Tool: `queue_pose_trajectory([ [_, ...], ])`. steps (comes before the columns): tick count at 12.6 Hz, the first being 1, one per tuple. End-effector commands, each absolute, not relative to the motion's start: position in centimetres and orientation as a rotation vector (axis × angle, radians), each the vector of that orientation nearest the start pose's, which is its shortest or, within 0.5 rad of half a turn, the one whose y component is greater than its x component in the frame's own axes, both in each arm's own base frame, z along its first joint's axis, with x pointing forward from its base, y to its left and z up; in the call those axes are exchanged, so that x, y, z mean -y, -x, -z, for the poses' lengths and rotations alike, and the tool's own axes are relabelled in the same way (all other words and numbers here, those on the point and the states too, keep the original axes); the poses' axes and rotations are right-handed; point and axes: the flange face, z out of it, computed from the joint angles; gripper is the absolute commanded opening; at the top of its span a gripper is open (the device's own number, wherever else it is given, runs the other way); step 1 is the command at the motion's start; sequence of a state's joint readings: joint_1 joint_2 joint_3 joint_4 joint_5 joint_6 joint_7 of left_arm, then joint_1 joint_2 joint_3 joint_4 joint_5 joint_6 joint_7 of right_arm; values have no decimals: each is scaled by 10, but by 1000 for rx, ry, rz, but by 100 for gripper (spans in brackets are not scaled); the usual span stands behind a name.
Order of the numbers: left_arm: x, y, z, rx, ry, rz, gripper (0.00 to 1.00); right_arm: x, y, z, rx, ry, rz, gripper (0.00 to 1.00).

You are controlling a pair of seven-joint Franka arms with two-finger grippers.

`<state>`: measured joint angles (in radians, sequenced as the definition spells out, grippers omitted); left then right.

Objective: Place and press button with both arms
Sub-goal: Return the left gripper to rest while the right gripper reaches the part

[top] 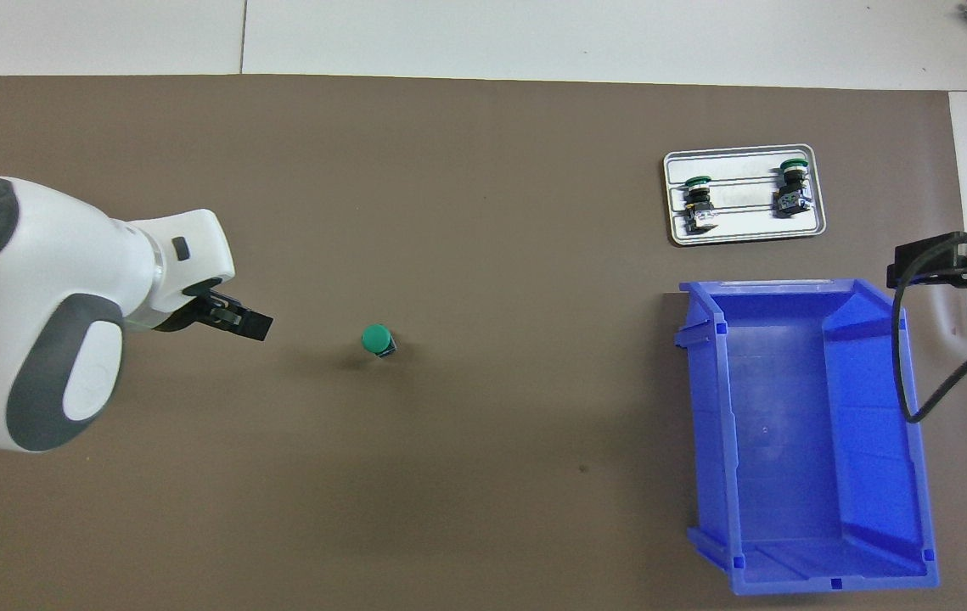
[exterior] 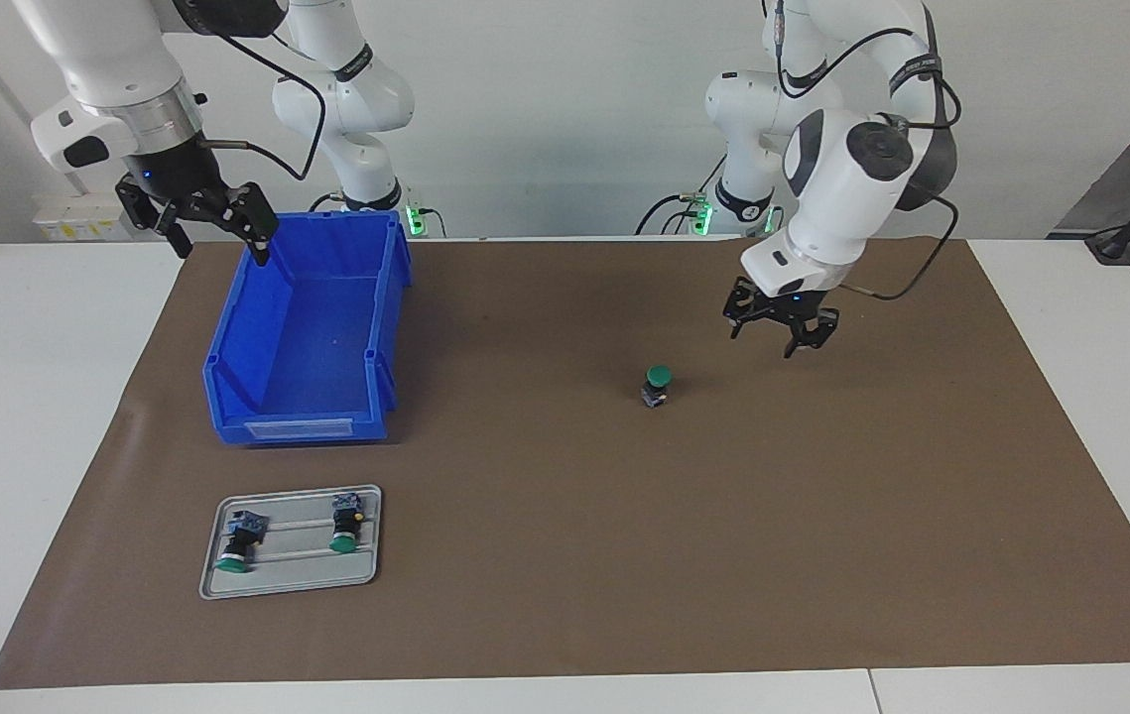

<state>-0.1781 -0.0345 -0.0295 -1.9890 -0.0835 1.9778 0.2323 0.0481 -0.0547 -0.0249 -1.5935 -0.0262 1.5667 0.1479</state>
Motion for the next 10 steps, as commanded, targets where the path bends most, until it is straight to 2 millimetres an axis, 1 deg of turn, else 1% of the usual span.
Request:
queue_pose_trajectory([
  [1, 80, -535, -522, -526, 3158, 23, 100, -66, -546, -629, -210, 3150, 52, 100],
  [2, 67, -540, -539, -490, 3165, 17, 100, -102, -549, -621, -175, 3137, 75, 100],
  [3, 56, -545, -561, -463, 3169, 40, 100, -131, -550, -615, -153, 3119, 96, 100],
  [4, 50, -551, -583, -451, 3164, 69, 100, -167, -552, -604, -163, 3111, 93, 100],
  [5, 47, -558, -601, -455, 3130, 78, 100, -214, -550, -592, -182, 3089, 119, 100],
  [6, 46, -562, -614, -463, 3101, 72, 100, -264, -548, -572, -212, 3069, 144, 100],
  [7, 47, -566, -625, -465, 3102, 74, 100, -306, -548, -552, -236, 3047, 171, 100],
  [8, 48, -567, -628, -468, 3107, 46, 100, -352, -549, -528, -235, 3032, 190, 100],
  [9, 48, -569, -635, -468, 3108, 41, 100, -388, -547, -504, -238, 3012, 208, 100],
  [10, 50, -570, -646, -471, 3111, 54, 100, -423, -538, -475, -244, 3003, 216, 100],
])
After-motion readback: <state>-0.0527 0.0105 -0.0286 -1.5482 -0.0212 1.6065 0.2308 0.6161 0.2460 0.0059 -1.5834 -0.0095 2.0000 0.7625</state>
